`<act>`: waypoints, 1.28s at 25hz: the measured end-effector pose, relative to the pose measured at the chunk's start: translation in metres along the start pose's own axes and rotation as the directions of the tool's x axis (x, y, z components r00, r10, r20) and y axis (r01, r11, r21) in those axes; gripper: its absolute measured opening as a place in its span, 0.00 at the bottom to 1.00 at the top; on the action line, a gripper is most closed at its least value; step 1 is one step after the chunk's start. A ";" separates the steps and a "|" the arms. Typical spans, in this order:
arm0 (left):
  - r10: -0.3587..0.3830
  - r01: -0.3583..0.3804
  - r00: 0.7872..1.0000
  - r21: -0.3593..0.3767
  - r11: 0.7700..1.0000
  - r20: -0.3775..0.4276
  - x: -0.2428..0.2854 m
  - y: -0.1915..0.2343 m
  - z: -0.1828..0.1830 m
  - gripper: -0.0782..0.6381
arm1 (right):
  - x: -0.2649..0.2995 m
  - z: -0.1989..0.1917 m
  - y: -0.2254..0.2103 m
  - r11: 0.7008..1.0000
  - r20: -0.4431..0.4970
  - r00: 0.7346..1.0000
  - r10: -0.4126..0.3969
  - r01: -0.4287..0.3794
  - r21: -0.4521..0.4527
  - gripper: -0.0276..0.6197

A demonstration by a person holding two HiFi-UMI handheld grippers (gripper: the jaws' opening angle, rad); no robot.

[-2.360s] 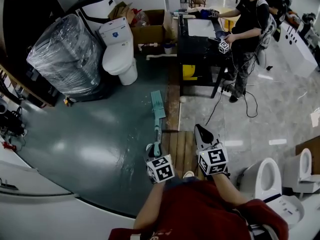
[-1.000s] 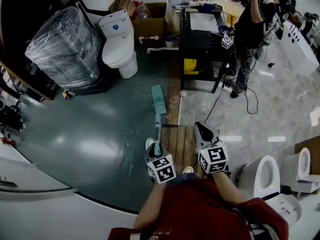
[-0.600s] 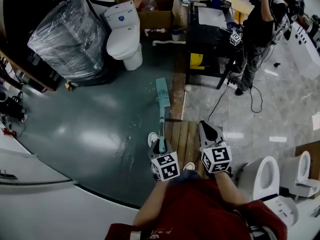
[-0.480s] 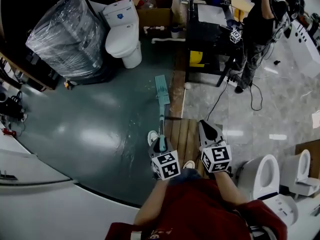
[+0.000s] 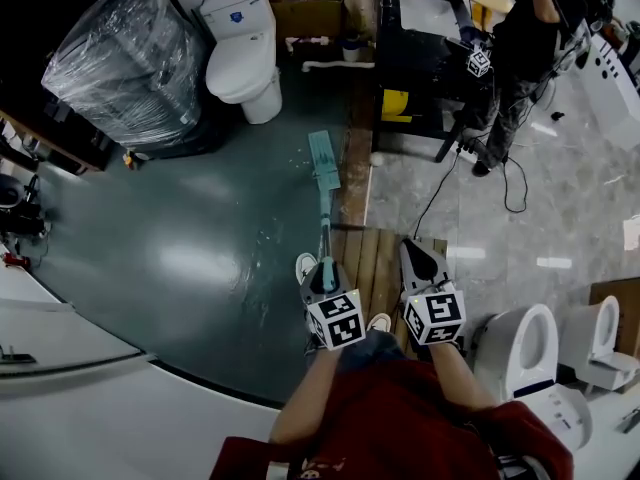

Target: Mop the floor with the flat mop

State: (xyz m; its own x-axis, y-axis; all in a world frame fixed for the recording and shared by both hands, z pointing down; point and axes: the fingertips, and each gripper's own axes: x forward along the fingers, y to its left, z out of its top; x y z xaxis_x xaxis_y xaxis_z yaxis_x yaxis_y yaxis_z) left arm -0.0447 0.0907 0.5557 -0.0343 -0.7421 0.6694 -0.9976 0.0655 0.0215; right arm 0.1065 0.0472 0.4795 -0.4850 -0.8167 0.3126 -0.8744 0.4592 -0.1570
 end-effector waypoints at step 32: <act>-0.020 0.019 1.000 0.039 0.999 0.021 0.191 0.054 0.129 0.28 | 0.207 0.015 -0.024 0.998 -0.069 0.997 -0.034 0.037 0.044 0.07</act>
State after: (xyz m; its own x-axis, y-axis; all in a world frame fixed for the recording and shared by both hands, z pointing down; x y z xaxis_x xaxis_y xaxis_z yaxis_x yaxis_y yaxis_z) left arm -0.1129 -0.1330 0.5888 -0.0154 -0.7573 0.6528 -0.9997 0.0248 0.0052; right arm 0.0264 -0.1385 0.5338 -0.4525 -0.8061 0.3814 -0.8917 0.4124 -0.1863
